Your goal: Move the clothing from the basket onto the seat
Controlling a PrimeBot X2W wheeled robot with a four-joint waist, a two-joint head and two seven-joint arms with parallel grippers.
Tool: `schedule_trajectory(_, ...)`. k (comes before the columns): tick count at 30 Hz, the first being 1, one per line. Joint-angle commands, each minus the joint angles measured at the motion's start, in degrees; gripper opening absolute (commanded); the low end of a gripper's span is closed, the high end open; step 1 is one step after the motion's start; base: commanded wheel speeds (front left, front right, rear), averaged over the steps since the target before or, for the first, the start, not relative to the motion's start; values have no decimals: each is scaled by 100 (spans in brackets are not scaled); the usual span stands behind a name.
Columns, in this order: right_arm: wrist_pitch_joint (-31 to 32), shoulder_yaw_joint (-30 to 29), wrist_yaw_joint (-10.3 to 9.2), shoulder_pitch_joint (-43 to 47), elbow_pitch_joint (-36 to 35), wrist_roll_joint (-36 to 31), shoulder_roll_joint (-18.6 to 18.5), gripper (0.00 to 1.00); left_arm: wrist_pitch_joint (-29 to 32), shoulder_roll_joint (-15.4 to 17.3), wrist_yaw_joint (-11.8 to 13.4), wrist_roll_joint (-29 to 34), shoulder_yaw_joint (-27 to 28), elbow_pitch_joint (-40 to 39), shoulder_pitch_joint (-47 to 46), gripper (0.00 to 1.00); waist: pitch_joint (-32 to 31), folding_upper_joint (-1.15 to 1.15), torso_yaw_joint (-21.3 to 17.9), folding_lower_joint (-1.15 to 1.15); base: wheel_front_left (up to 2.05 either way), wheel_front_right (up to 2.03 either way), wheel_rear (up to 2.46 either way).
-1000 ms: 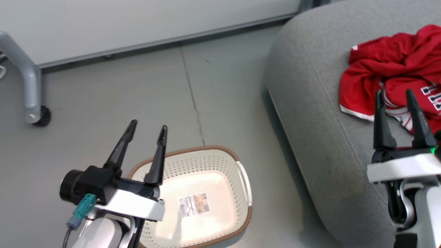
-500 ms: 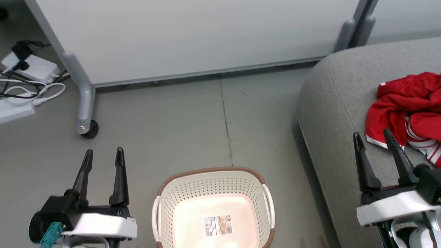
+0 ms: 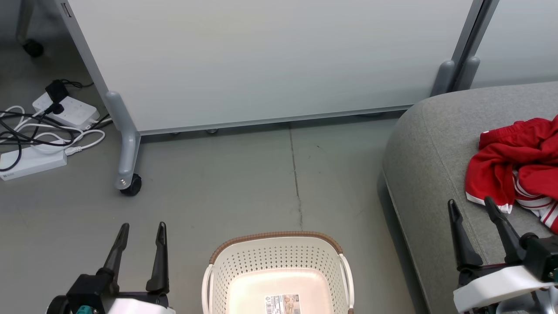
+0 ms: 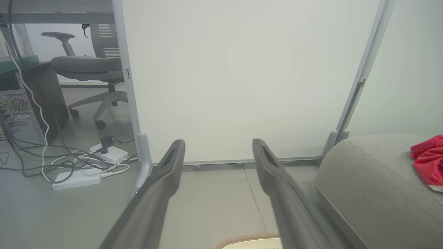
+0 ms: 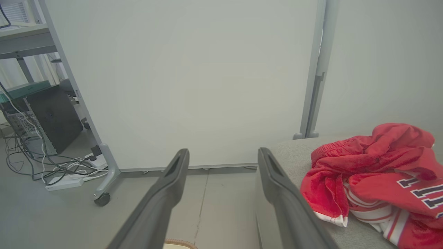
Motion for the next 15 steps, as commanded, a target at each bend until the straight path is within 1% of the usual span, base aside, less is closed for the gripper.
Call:
schedule_trajectory(1,36,24,2,70,26,15,-26,100,-16,-5,-27,50,2,40,58,100,-33,0,4,0,0,0,0)
schedule_trajectory(8,36,152,2,78,99,44,-26,100,-17,-28,-100,105,62,208,67,100,-90,0,14,0,0,0,0)
schedule_trajectory(15,25,197,2,83,133,66,-26,100,-17,-41,-116,148,84,348,51,100,-102,0,9,0,0,0,0)
